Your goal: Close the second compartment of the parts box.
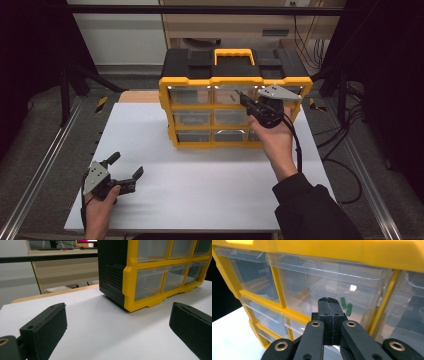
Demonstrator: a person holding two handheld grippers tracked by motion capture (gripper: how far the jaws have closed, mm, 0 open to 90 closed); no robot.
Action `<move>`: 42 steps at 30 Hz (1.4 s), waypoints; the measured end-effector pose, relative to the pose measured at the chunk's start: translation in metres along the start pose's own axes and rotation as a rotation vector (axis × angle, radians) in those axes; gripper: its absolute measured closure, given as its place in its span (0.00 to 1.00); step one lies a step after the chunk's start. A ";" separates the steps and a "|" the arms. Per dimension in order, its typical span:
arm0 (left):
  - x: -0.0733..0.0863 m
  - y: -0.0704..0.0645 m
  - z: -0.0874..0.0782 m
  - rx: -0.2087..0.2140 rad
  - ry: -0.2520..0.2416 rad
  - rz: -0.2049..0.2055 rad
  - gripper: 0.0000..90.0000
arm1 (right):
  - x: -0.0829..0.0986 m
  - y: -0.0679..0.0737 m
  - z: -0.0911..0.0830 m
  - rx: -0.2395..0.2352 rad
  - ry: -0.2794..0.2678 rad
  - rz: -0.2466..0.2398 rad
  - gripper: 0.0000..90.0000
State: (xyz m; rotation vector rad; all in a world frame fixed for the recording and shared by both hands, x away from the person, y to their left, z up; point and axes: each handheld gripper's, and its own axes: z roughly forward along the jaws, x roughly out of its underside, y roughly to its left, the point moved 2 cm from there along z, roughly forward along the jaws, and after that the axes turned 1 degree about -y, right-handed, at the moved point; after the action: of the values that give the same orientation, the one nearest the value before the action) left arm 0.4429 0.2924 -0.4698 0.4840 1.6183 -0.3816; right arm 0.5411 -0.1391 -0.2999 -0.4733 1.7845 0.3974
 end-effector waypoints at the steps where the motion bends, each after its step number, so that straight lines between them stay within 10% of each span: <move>1: 0.000 0.000 0.000 0.001 0.001 0.001 0.01 | 0.000 0.000 0.000 0.000 -0.002 -0.002 1.00; 42: 0.001 -0.003 0.003 0.014 0.010 0.015 0.01 | 0.004 0.021 -0.019 -0.058 -0.046 -0.033 0.93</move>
State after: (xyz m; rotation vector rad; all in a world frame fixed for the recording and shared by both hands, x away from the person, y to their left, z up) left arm 0.4433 0.2884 -0.4707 0.5086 1.6221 -0.3799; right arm 0.5139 -0.1312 -0.2980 -0.5296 1.7227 0.4343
